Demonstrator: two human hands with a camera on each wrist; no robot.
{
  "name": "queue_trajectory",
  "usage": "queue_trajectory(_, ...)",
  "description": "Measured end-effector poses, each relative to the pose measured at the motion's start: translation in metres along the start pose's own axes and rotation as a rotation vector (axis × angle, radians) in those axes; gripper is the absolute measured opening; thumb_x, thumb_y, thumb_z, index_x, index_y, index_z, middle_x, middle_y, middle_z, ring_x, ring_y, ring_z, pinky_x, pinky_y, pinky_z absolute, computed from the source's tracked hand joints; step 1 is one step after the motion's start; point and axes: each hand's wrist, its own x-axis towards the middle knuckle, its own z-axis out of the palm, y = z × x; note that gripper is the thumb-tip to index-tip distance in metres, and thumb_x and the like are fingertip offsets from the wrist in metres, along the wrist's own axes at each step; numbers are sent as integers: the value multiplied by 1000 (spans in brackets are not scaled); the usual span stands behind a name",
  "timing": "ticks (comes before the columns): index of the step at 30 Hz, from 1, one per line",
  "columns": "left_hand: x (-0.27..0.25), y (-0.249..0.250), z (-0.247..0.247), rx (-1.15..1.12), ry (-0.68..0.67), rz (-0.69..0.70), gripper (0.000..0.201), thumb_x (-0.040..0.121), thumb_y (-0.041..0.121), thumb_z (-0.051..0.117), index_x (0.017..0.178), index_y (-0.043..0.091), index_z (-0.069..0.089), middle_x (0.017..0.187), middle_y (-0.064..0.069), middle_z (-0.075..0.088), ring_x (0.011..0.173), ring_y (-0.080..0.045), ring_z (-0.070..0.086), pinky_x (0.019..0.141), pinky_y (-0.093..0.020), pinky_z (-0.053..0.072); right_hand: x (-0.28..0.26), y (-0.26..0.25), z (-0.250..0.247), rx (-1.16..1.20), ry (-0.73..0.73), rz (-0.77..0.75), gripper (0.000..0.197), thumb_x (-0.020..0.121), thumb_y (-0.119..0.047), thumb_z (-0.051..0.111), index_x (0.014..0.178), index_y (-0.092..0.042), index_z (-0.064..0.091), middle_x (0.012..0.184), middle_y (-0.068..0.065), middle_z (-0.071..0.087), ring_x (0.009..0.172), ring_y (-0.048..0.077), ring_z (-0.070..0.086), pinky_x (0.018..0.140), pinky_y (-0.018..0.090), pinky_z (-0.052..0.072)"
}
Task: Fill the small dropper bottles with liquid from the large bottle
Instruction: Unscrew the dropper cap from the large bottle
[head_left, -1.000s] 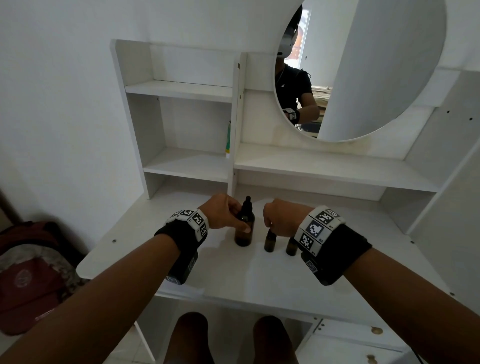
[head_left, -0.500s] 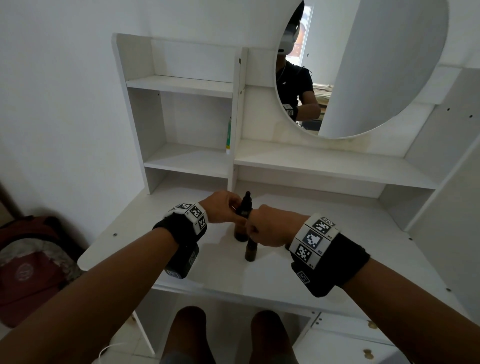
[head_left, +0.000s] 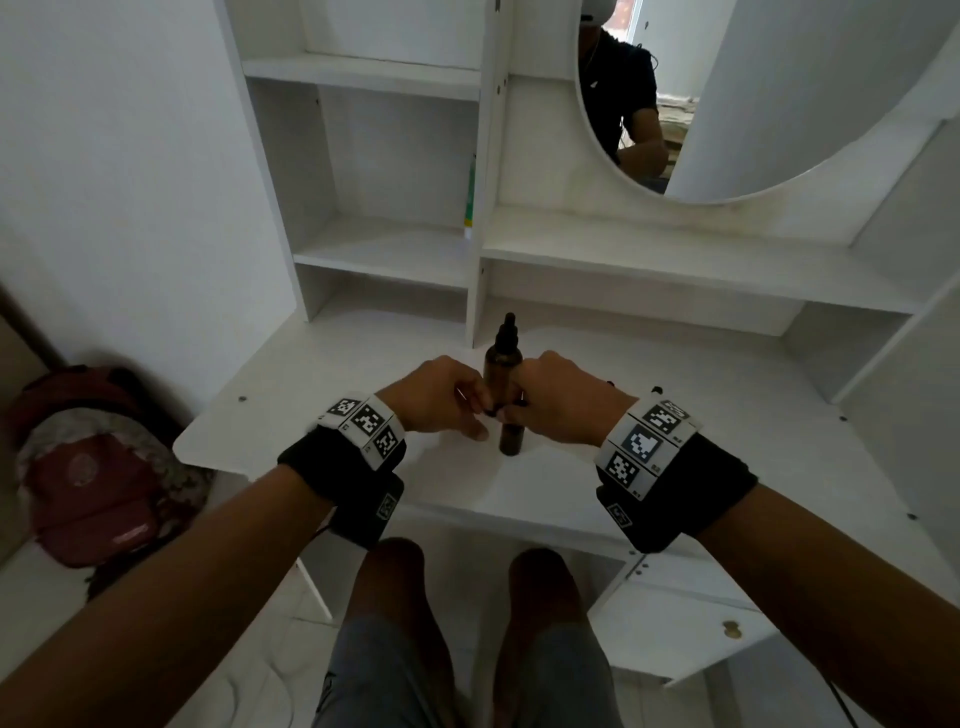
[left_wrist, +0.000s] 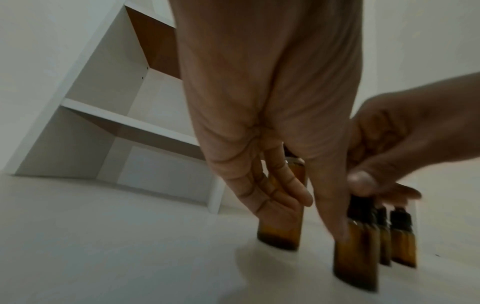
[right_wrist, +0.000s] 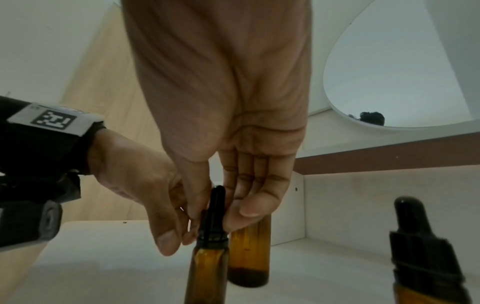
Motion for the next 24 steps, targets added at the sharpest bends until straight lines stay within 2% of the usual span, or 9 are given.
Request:
queue_trajectory(2,-1,-1,11,-41,7,17,36,65,18,91,96,16,73,91,3,71,79,-6,65,76,-18,52,1,-1,4,8,29,7,22,89,-29,63,96,-9,64,93,11,60,76,23,62,65,31,53)
queue_trajectory(4,1,-3,19,-78,33,33,39,62,20,93,96,14,75,88,4,73,76,-4,66,74,-17,52,2,-1,6,16,47,8,21,89,-27,61,93,-7,65,90,11,61,74,23,62,66,34,56)
queue_trajectory(6,3,-5,26,-107,64,42,36,62,21,93,92,11,76,83,3,74,76,-8,70,77,-20,55,2,-1,7,15,49,8,21,90,-27,60,91,-6,63,87,11,59,72,23,61,65,33,55)
queue_trajectory(10,4,-11,32,-175,88,90,33,64,22,91,91,10,78,86,-1,77,82,-14,73,88,-33,58,2,0,8,29,37,13,23,91,-28,62,92,-5,62,87,10,56,73,23,60,62,31,51)
queue_trajectory(15,3,-9,32,-222,63,96,29,66,20,90,91,11,79,88,0,78,85,-13,74,92,-35,57,2,-1,8,54,26,19,21,92,-29,61,84,-10,57,83,9,54,67,21,56,58,27,44)
queue_trajectory(19,5,-7,29,-183,42,111,26,69,22,89,90,11,79,86,-1,78,83,-14,73,87,-35,58,-1,-6,2,58,-2,13,21,92,-21,61,100,-2,64,89,11,56,74,24,61,65,31,53)
queue_trajectory(22,5,-4,26,-169,27,105,23,69,21,89,88,12,79,83,0,77,77,-7,72,82,-28,57,-3,-11,-2,-7,-27,-7,20,95,-18,58,103,0,60,85,9,50,68,19,53,57,23,44)
queue_trajectory(24,6,-2,24,-143,6,94,22,69,21,89,87,13,79,84,0,77,78,-7,71,84,-29,58,-5,-13,-3,-40,-38,-30,19,95,-16,57,105,0,61,84,8,50,61,14,47,52,18,36)
